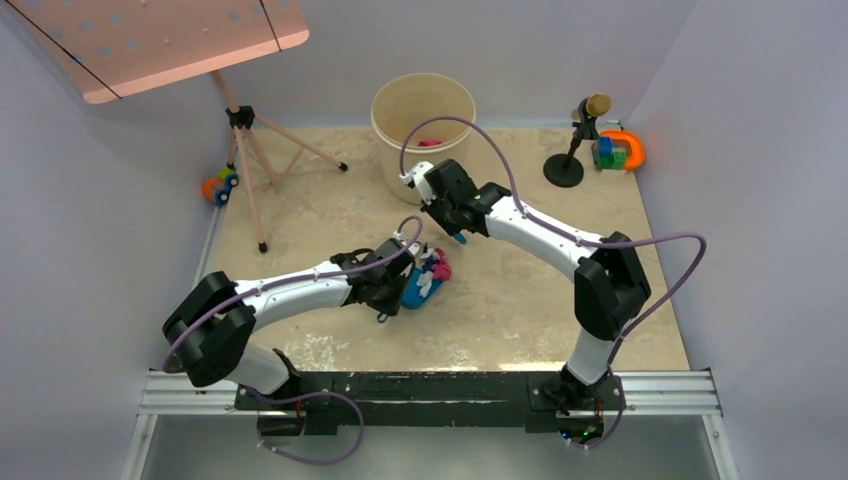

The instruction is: Sweep away the paper scraps from the table

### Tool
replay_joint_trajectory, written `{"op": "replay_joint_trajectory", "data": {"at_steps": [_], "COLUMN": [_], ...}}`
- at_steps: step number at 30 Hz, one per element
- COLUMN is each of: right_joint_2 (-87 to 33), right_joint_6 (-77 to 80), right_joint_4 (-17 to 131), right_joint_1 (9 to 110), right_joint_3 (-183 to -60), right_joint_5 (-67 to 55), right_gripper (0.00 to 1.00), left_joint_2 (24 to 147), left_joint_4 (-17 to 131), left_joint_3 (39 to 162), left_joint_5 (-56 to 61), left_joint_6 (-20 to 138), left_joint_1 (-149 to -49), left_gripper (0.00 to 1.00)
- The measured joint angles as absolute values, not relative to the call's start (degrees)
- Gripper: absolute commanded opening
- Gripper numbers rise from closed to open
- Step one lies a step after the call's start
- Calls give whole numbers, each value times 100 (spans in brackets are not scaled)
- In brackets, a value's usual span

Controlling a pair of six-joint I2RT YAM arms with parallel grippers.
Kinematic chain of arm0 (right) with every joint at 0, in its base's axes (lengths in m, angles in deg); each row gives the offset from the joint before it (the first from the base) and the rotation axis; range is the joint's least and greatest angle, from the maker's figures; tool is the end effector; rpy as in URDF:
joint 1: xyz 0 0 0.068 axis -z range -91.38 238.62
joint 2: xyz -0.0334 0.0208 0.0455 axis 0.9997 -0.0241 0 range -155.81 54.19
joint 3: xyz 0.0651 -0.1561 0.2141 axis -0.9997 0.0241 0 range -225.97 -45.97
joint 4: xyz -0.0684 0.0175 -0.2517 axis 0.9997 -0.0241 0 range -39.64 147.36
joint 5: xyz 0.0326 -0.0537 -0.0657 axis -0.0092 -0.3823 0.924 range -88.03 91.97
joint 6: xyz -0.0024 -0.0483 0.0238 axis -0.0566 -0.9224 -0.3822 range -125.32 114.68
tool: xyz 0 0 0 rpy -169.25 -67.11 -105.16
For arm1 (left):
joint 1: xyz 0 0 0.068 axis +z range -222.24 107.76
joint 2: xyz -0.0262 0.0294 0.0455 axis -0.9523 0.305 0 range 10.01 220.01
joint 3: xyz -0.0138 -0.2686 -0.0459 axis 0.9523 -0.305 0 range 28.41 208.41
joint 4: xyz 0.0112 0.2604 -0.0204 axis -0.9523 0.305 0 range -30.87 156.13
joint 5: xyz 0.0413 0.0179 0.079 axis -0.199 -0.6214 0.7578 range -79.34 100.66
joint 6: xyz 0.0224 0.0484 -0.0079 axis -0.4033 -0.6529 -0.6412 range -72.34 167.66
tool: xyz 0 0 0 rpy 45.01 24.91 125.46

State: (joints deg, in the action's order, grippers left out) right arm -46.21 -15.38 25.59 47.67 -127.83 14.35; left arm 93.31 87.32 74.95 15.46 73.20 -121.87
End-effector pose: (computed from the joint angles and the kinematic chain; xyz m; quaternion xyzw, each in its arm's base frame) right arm 0.2984 0.2488 0.2685 -0.3696 0.8598 -0.0079 0.3523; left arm 0.1757 -0.2020 0.1780 0.1946 0.9558 -0.0997 0.1967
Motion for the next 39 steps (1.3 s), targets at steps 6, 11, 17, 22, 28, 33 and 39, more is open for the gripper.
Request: {"op": "replay_joint_trajectory", "data": {"at_steps": [6, 11, 17, 22, 28, 33, 39], "right_joint_2": [-4964, -4940, -4656, -4232, -3674, -3550, -3371], "right_joint_6": [-1801, -1774, -1377, -1073, -804, -212, 711], "right_joint_4": [2526, 2399, 2222, 2163, 2048, 1794, 1575], "right_joint_1": [4507, 4437, 4607, 4968, 5169, 5163, 5163], "right_joint_3": [-12943, -12997, -12997, -12995, -12936, -12634, -11553], "right_joint_5": [1118, 71, -777, -701, 248, 1173, 1559], "right_gripper": [0, 0, 0, 0, 0, 0, 0], "left_joint_2": [9320, 9320, 9274, 9255, 9272, 9272, 9312], "left_joint_4": [8697, 8638, 8292, 7956, 7790, 7792, 7875], "left_joint_3": [7463, 7454, 7297, 7098, 7098, 7098, 7111], "left_joint_5": [1504, 1498, 1567, 1609, 1605, 1596, 1589], "left_joint_6": [7360, 7303, 7106, 6916, 6763, 6754, 6754], "left_joint_1": [-12016, -11942, -11913, -11913, -11931, -12045, -12193], "left_gripper": [0, 0, 0, 0, 0, 0, 0]}}
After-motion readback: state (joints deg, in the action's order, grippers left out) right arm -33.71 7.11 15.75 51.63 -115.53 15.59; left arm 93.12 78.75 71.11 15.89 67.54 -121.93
